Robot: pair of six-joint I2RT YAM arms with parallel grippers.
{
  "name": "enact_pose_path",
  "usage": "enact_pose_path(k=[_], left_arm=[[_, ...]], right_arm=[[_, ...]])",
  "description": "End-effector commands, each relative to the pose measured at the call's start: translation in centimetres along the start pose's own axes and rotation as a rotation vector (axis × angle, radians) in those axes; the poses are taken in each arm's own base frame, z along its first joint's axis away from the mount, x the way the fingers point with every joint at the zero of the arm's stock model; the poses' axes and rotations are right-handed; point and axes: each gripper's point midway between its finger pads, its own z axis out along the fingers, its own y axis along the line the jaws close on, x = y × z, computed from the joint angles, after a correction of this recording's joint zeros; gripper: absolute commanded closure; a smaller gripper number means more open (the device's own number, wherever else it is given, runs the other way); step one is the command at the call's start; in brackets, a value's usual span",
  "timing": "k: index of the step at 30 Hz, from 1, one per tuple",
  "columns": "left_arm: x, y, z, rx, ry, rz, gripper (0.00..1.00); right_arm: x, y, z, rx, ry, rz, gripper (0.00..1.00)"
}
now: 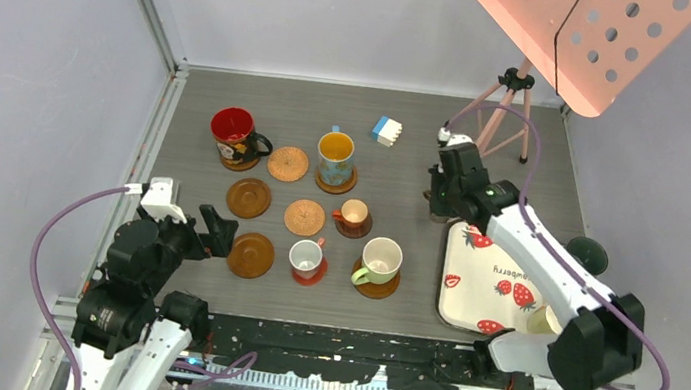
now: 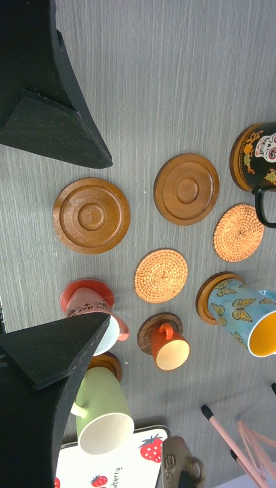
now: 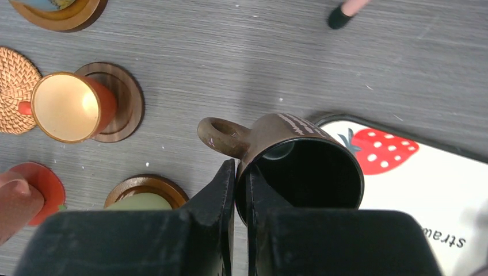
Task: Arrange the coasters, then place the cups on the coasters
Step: Place the cup at the center of the board, then pick up the cup at the center of the board.
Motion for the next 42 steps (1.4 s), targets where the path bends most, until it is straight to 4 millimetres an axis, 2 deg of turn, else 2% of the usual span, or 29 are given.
enact_pose_path(k=[1,4,11,17,29,33,36,38,42], left_arm=[[-1.2,-0.3,-0.1,0.017,-0.056,0.009,0.01],[-1.1,-0.3,0.0,0.014,-0.05,0.009,0.01],[-1.1,-0.2,0.2,0.008,-0.044,0.008,0.01],[-0.9,0.0,0.5,-0.011,-0.034,-0.006,0.01],[-1.1,1.1,0.7,-0.074,-0.048,-0.018,0.01],[-0.9,1.0,0.6,-0.067,-0.023,-0.001,0.01],[-0.8,0.2,0.8,-0.029,0.01,0.012,0.01],[-1.0,-0.7,1.1,0.001,0.045,0.011,0.01],[-1.3,-3.9,1.9,0.131,0.156,-0.044,0.01]], right_arm=[[-2.7,2.6,1.2,-0.008,-0.054,-0.066,0.95],[-2.1,4.1,2.1,0.001,-0.03,-0.095,0.94],[-0.1,5.6,4.7,0.038,0.04,-0.117,0.9],[1.0,5.6,6.2,0.073,0.072,-0.12,0.83],[1.3,5.5,6.8,0.093,0.085,-0.106,0.74],[0.3,5.8,5.8,0.079,0.068,-0.094,0.72],[-1.2,6.1,3.8,0.046,0.028,-0.076,0.71],[-2.2,6.0,2.3,0.033,-0.004,-0.061,0.7],[-3.3,5.1,-0.6,0.031,-0.07,-0.028,0.69]])
